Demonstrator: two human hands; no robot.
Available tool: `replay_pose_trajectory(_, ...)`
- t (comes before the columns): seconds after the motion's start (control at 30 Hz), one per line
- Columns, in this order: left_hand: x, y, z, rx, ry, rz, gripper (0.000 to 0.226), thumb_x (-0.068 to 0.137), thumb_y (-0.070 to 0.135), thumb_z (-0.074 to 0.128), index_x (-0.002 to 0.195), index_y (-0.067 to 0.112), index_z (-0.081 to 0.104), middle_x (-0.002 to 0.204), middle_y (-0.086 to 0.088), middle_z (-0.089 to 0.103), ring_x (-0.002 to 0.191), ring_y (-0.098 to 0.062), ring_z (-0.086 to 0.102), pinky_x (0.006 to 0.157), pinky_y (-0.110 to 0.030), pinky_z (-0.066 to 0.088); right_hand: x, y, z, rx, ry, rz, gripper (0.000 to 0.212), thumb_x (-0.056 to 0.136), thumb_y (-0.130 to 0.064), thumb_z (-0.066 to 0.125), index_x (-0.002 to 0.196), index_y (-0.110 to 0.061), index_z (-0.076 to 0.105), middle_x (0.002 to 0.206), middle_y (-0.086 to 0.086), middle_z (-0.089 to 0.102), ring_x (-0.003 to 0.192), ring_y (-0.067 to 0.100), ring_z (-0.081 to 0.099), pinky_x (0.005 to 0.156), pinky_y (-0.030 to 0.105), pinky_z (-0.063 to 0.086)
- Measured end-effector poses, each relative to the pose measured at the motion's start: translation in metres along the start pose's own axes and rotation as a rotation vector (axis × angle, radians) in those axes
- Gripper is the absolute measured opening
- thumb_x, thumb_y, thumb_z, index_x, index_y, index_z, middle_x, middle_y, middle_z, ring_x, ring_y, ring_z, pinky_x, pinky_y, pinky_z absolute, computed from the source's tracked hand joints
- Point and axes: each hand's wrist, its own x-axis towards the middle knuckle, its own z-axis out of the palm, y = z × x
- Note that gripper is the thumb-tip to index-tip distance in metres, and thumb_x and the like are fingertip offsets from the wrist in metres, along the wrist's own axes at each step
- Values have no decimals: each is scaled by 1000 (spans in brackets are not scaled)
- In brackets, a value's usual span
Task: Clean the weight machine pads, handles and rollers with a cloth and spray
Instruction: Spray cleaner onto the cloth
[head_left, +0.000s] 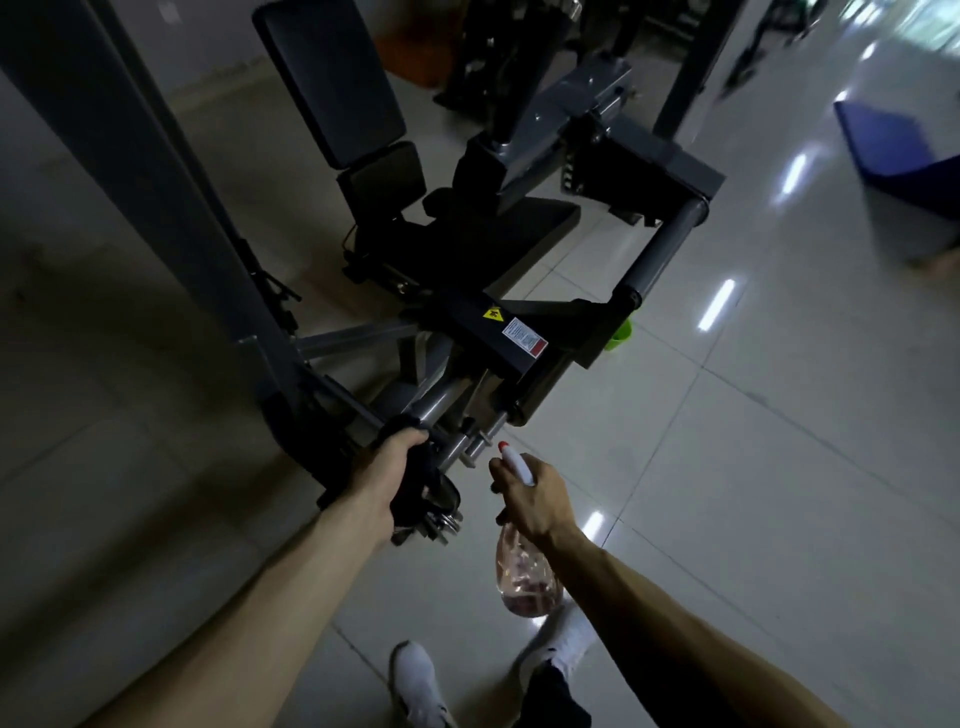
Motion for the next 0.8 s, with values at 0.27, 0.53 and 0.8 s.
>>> replay_pose_trajectory(0.27,-3,50,32,-85,-152,30,25,84,36,72,88,12,74,73,-9,67,59,-24,58,56,-30,45,16,-84,-34,39,247,-319,40,79,-42,66,109,-32,42,101,6,57,87,29,66,70,51,62)
replay_pose_trajectory(0.53,9,86,66,-95,-138,-4,25,89,37,70,81,13,72,59,-4,66,55,-21,57,51,-27,44,97,-144,-63,-144,357,-588,38,94,-23,71,130,-24,61,113,-8,61,100,7,57,89,36,55)
replay_pose_trajectory(0.8,22,118,89,-89,-57,8,41,78,46,78,103,13,77,101,-14,77,97,-31,70,90,-39,54,166,-178,-46,-81,196,-661,46,99,-22,64,144,-28,52,129,-11,52,112,-6,53,100,26,49)
